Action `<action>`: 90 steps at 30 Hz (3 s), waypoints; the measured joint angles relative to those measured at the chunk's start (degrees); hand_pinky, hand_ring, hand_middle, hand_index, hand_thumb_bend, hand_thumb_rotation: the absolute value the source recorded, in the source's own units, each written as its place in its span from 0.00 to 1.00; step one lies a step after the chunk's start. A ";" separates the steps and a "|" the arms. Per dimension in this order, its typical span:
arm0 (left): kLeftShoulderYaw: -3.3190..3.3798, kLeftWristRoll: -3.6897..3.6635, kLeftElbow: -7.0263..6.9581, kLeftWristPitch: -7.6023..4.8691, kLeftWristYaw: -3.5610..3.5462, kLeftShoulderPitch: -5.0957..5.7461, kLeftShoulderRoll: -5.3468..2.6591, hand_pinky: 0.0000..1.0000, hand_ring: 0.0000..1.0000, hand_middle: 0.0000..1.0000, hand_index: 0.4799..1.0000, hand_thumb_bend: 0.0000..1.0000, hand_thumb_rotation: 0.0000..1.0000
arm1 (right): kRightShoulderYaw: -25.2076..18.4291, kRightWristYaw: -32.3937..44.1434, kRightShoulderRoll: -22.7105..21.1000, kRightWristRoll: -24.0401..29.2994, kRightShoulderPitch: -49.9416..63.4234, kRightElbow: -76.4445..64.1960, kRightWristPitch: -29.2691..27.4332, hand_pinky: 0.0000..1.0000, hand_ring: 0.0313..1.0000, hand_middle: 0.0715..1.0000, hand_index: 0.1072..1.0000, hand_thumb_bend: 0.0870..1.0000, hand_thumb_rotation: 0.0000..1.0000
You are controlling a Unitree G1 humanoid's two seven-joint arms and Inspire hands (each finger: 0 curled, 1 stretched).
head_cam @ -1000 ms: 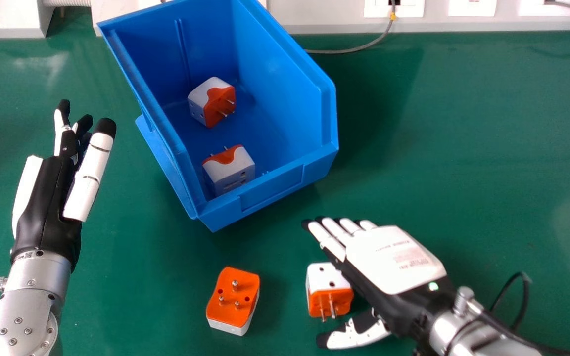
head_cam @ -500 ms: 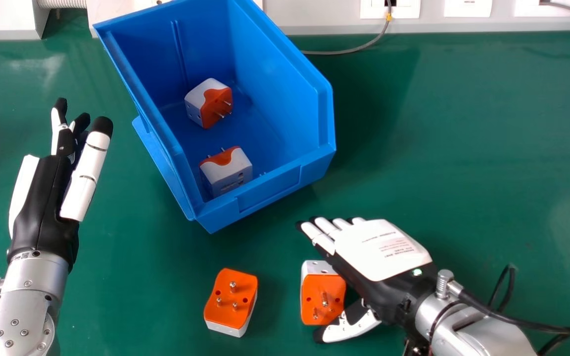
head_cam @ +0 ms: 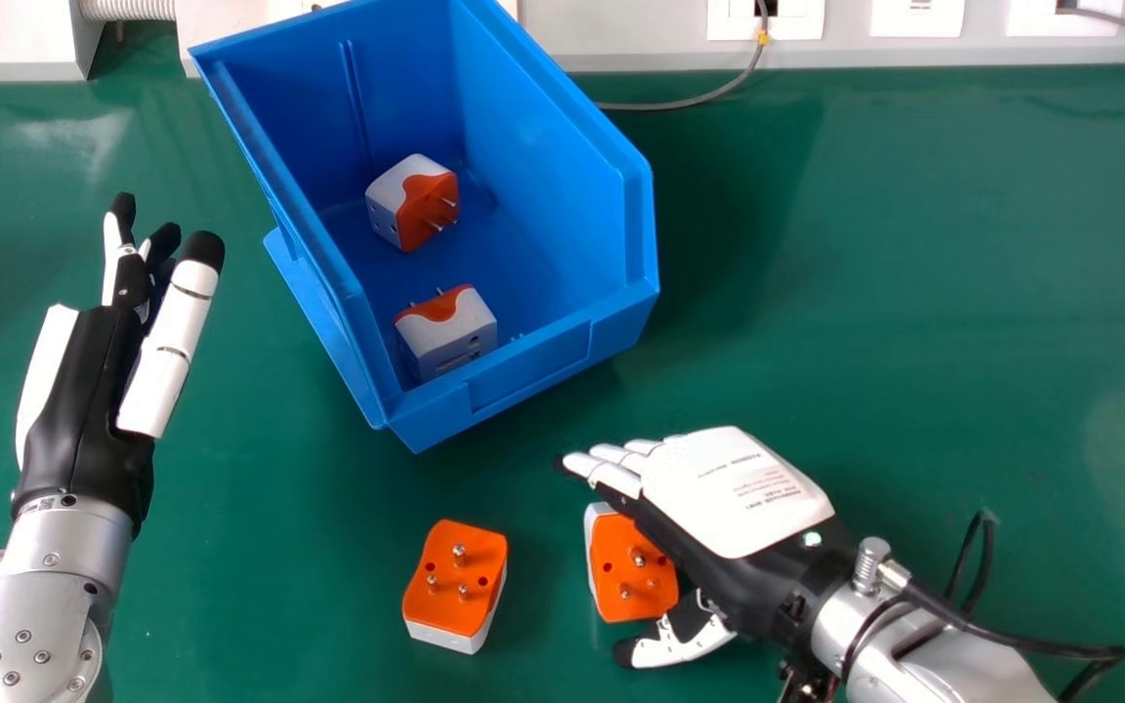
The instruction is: Pick all objects and put in blue box
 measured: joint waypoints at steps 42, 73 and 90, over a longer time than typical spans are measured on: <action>-0.10 -1.04 0.04 0.40 0.08 -0.45 0.01 0.97 0.99 0.99 0.97 0.60 0.90 | -6.16 1.28 -0.47 4.51 7.93 -15.64 3.86 0.10 0.13 0.19 0.41 0.43 0.15; -1.06 -0.53 3.31 0.19 1.70 -3.38 -0.36 0.98 0.99 0.99 0.97 0.55 0.89 | -10.57 2.91 9.38 9.12 -15.18 -13.12 -0.30 0.06 0.07 0.10 0.41 0.44 0.14; -1.21 -0.49 4.13 -0.07 1.85 -3.37 -0.37 0.97 0.99 0.99 0.97 0.56 0.89 | -3.46 -8.44 19.15 3.23 -46.71 27.44 0.05 0.07 0.09 0.15 0.41 0.44 0.14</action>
